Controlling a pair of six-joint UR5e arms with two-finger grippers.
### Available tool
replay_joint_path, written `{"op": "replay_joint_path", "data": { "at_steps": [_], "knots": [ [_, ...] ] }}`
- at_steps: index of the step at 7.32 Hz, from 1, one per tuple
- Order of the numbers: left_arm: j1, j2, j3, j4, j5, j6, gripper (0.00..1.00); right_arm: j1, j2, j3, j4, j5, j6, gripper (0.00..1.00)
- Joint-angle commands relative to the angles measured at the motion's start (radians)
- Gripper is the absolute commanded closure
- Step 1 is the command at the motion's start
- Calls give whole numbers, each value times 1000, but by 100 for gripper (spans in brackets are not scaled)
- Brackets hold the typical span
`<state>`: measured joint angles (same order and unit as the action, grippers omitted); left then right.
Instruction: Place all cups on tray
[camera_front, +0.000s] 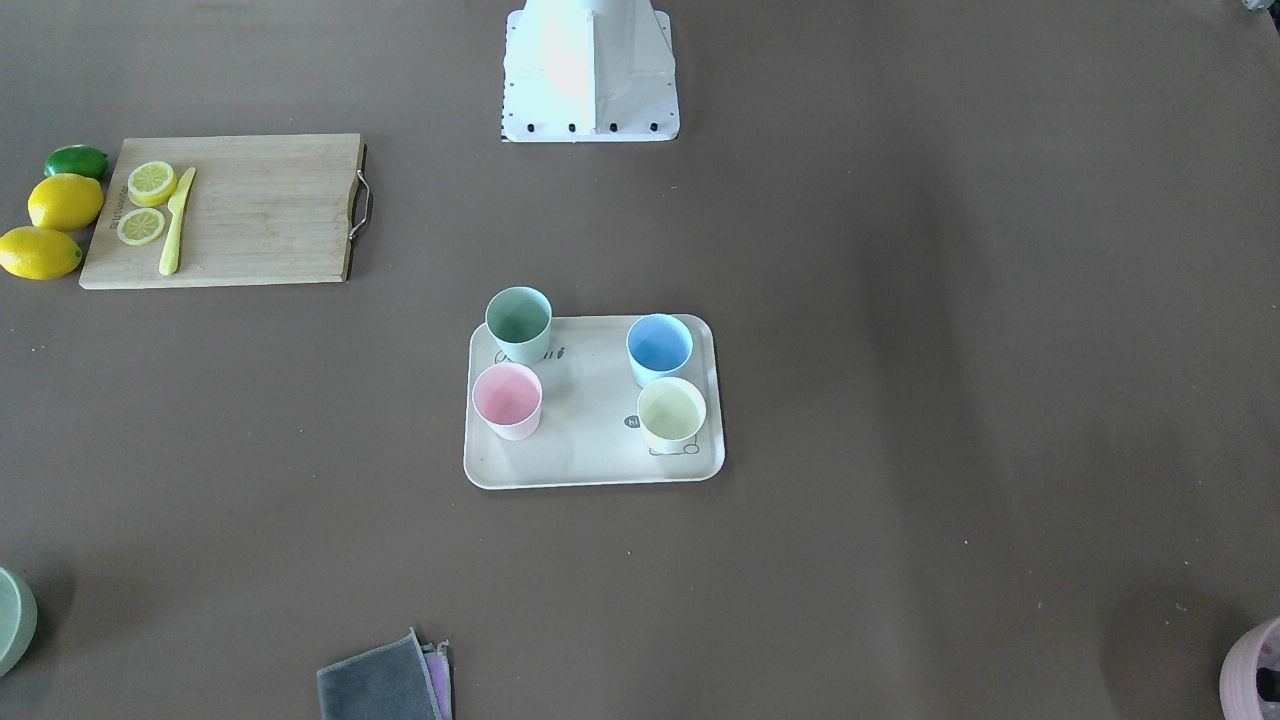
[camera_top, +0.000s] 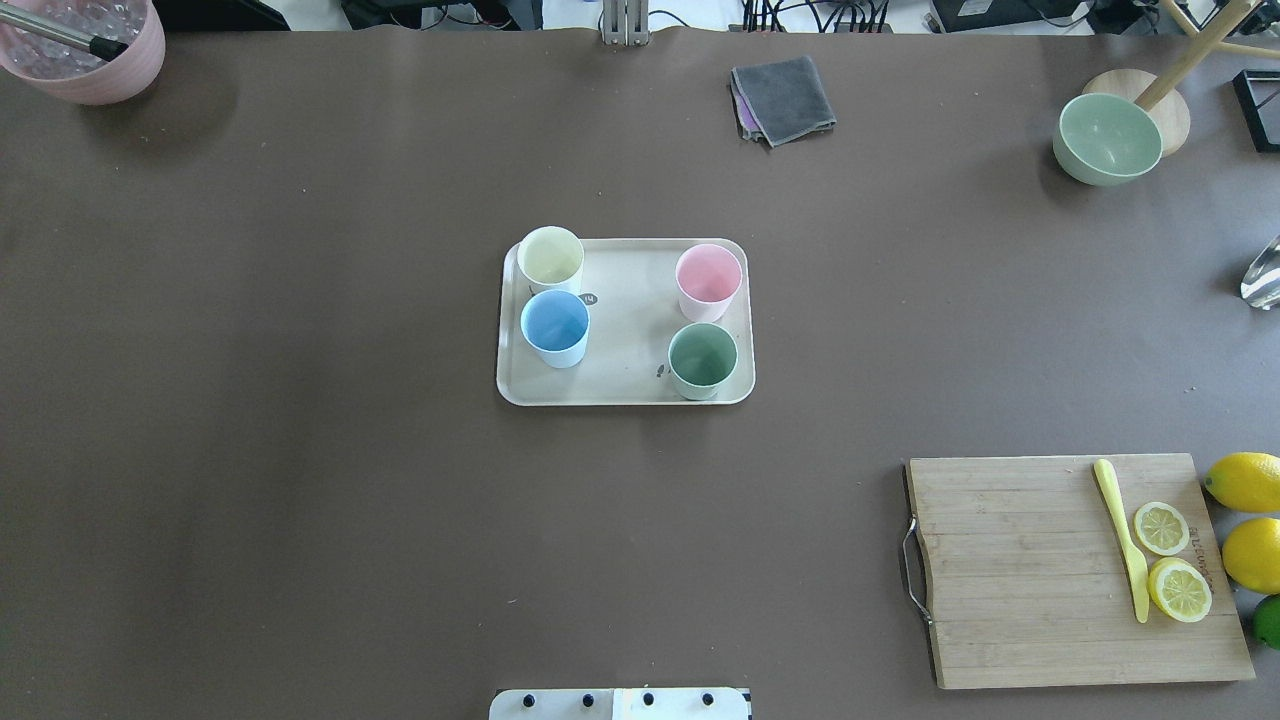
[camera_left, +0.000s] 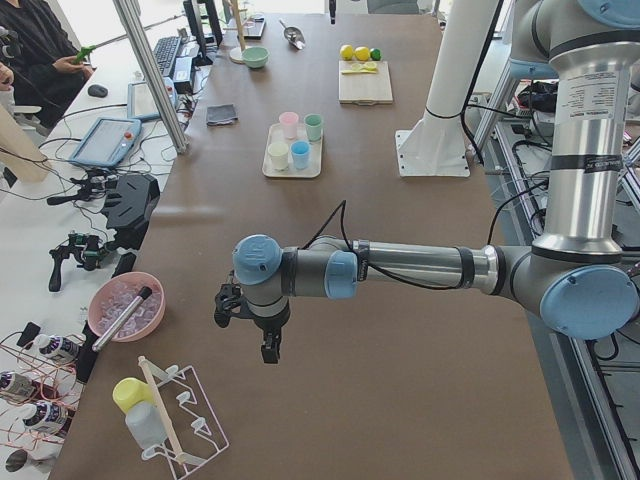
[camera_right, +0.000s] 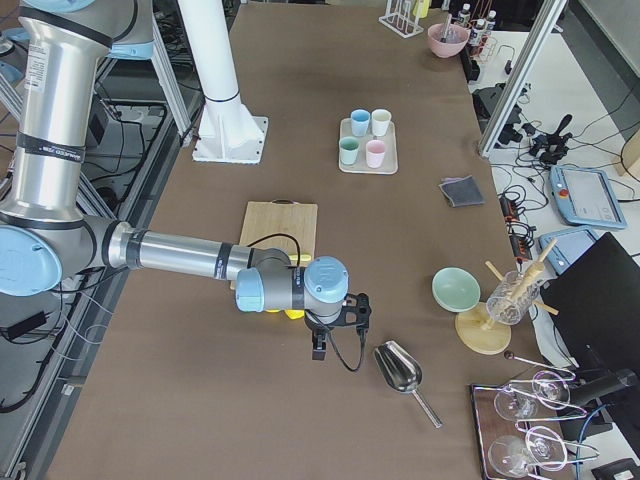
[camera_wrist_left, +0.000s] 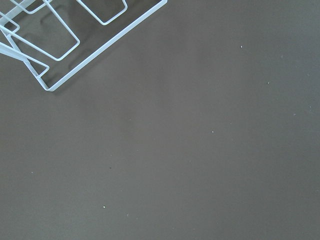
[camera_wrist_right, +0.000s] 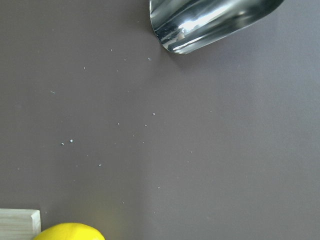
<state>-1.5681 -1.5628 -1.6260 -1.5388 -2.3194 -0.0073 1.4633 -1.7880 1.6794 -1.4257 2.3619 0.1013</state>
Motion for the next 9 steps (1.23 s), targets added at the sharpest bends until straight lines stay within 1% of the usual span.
{"op": "replay_joint_path", "data": {
  "at_steps": [1, 9],
  "knots": [
    [0, -2, 0, 0, 0, 0, 2, -1, 3, 52, -68, -38, -6, 0],
    [0, -2, 0, 0, -1, -2, 2, 11, 4, 59, -67, -23, -5, 0]
  ]
}}
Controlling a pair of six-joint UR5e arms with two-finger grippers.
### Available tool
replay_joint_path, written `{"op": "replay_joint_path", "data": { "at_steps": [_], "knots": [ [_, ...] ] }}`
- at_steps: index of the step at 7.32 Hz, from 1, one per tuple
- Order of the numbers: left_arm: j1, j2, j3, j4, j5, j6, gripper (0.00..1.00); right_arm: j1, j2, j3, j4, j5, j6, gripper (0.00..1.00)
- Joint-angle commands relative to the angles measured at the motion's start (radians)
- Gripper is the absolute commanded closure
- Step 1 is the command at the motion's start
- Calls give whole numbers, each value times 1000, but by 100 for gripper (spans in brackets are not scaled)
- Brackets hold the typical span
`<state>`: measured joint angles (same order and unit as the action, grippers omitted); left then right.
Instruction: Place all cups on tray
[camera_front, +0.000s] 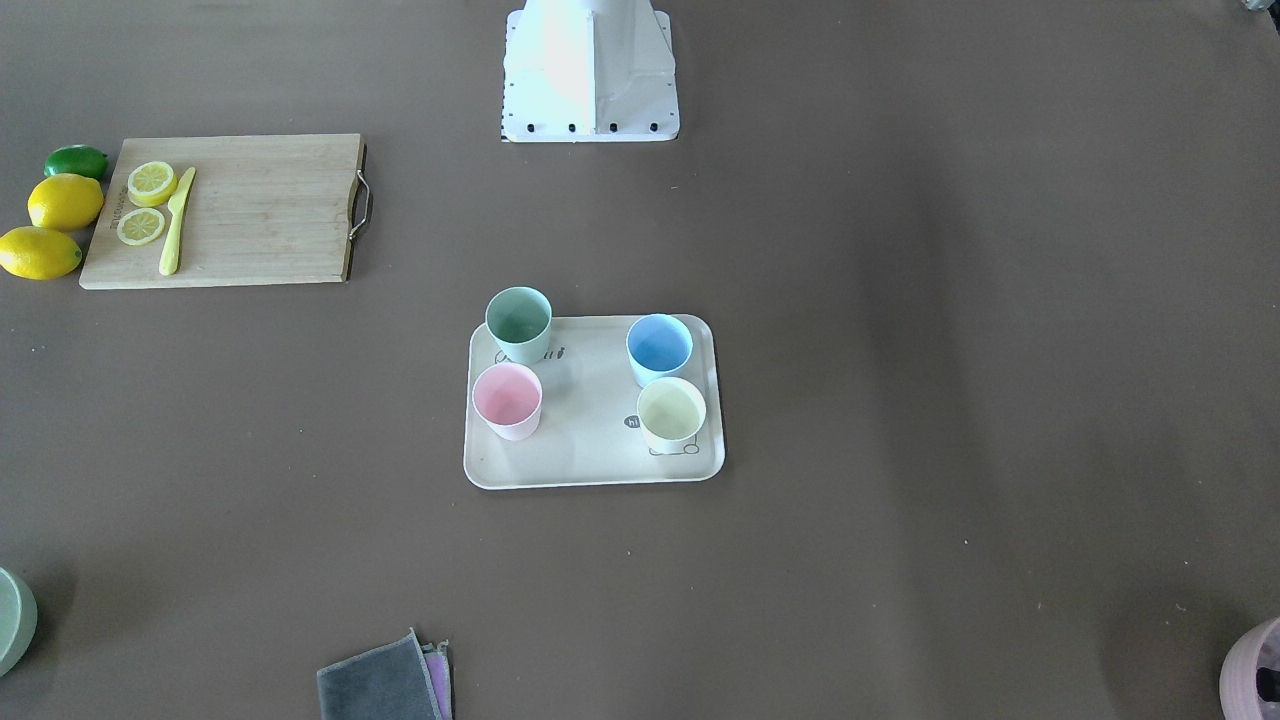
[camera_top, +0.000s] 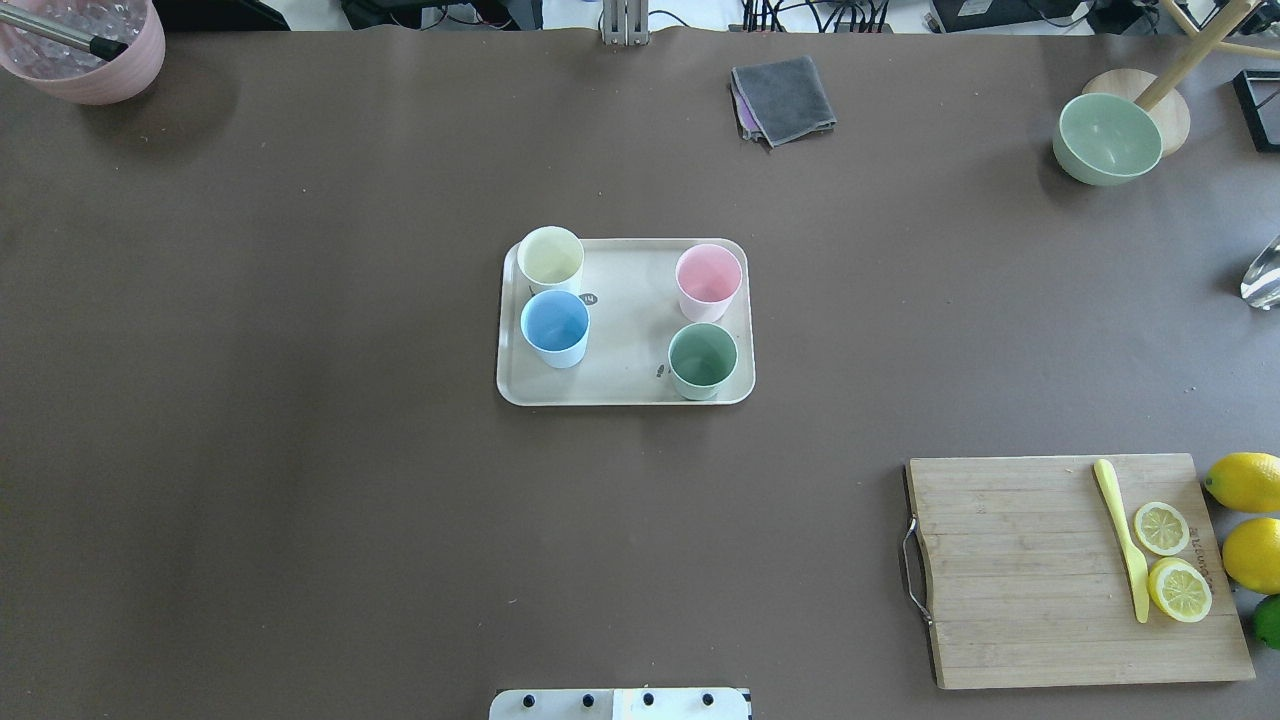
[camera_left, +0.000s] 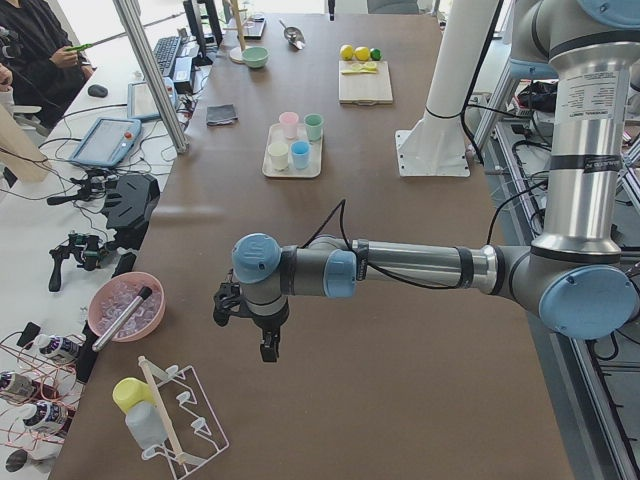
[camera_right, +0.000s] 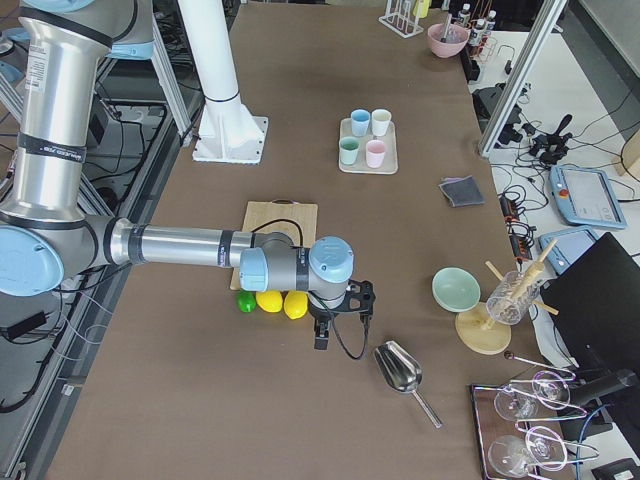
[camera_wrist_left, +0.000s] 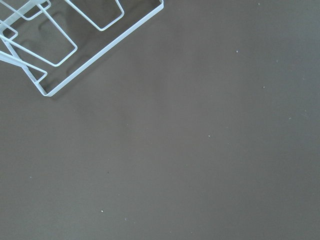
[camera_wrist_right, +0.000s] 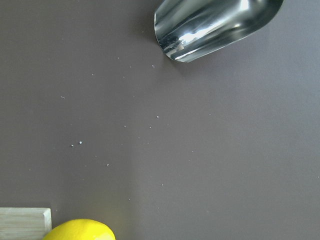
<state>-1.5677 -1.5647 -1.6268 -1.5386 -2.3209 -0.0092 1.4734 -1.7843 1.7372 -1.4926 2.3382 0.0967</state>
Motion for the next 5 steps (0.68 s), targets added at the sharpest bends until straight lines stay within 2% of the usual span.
{"op": "replay_joint_path", "data": {
  "at_steps": [1, 5],
  "knots": [
    [0, -2, -2, -2, -1, 0, 2, 1, 2, 1, 0, 1, 2, 0],
    [0, -6, -1, 0, -2, 0, 2, 7, -3, 2, -2, 21, 2, 0]
  ]
}}
